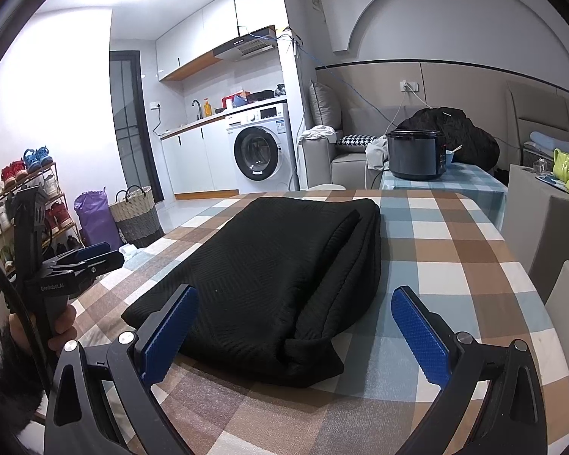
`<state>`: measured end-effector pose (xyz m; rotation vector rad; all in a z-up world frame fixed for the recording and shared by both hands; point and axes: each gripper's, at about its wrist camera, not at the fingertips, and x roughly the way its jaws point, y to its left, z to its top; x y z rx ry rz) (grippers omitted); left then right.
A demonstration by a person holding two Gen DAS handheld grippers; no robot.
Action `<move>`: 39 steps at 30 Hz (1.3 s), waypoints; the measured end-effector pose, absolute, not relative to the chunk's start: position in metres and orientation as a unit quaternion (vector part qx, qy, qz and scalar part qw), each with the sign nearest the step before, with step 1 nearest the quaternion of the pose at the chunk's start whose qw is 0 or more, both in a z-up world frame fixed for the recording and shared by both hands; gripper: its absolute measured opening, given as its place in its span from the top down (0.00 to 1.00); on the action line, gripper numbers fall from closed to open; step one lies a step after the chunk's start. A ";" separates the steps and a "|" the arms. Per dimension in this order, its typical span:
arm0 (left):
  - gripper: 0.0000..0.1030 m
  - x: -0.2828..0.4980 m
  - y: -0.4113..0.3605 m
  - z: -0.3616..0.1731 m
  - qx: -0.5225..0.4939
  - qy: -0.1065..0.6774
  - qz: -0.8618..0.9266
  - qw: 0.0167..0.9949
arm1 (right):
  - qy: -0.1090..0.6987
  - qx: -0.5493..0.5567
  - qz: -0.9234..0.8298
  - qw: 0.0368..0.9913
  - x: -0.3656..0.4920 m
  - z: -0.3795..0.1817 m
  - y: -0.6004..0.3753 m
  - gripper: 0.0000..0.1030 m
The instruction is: Fold small clothes
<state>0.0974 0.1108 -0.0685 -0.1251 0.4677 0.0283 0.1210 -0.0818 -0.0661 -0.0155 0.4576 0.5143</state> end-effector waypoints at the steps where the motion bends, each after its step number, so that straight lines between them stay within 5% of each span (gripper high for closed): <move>1: 0.00 0.098 0.111 -0.069 -0.062 0.232 0.014 0.971 | 0.224 -0.007 0.252 0.942 0.121 -0.066 -0.082 0.00; 39: 0.00 0.097 0.111 -0.069 -0.062 0.231 0.014 0.971 | 0.225 -0.006 0.251 0.941 0.121 -0.066 -0.082 0.00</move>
